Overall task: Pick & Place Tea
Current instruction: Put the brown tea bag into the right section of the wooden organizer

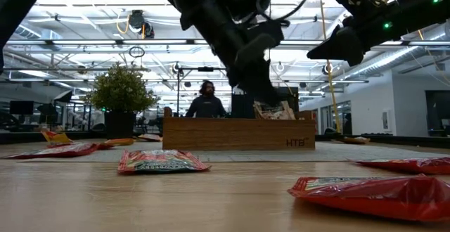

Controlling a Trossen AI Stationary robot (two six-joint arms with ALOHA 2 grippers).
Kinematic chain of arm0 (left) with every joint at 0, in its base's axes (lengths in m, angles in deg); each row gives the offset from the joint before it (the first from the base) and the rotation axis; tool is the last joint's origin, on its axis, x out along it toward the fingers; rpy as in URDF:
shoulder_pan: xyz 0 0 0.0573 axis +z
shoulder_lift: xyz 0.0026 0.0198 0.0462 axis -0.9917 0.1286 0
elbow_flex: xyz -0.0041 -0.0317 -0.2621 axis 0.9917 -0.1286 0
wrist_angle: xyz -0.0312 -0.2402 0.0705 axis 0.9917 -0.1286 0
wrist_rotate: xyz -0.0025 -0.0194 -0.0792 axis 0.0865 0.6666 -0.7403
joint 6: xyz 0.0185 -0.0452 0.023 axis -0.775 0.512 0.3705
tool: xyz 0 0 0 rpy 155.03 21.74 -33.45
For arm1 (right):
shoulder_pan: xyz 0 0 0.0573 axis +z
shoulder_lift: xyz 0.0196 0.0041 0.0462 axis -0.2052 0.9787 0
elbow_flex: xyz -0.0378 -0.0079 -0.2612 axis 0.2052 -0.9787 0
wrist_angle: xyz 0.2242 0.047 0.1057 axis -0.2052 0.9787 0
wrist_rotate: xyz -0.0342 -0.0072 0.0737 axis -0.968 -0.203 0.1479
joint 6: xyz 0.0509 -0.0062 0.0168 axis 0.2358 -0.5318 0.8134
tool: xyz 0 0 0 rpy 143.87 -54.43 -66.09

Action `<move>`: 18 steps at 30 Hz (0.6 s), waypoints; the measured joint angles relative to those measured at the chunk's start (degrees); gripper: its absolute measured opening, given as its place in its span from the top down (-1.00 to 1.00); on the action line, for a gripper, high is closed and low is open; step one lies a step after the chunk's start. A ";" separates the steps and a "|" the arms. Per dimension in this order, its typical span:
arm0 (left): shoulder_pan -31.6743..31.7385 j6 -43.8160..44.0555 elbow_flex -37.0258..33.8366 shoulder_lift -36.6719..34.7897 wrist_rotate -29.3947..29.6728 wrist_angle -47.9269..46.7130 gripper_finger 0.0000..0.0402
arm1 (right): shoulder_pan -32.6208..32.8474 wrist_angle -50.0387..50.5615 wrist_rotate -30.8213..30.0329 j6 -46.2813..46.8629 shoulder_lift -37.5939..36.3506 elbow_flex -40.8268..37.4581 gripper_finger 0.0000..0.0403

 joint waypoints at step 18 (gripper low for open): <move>0.80 1.36 0.11 5.29 -0.22 3.03 1.00 | -0.01 0.02 0.03 0.06 0.02 0.02 1.00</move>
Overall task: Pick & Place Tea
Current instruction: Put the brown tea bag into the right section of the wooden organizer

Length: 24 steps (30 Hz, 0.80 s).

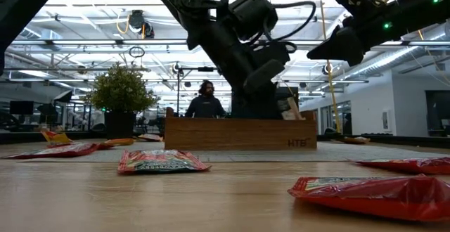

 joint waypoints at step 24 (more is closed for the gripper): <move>-8.28 -10.07 -6.72 -22.25 11.77 5.15 0.98 | -0.51 -1.40 9.39 3.37 0.00 0.07 1.00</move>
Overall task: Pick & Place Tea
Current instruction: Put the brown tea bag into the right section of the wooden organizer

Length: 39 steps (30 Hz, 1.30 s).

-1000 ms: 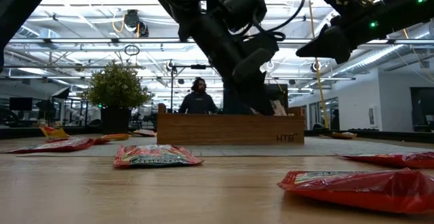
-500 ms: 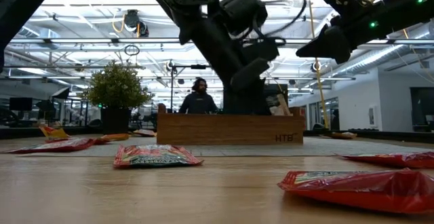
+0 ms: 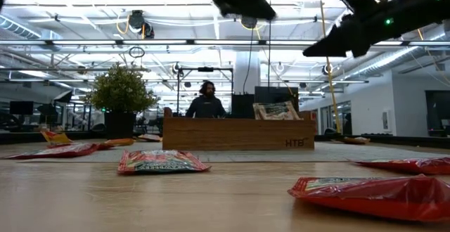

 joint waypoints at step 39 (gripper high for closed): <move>-3.28 5.94 -55.70 -39.89 11.45 45.79 0.71 | -15.86 57.55 38.66 0.38 42.79 43.21 1.00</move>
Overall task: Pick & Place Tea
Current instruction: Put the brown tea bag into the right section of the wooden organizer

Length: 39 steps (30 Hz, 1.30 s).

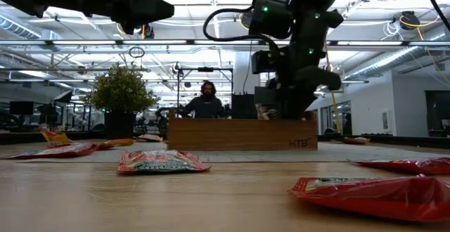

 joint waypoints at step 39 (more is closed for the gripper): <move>0.01 -0.12 0.07 0.00 0.00 -0.12 0.71 | 0.70 0.02 -3.70 6.65 3.26 -0.22 1.00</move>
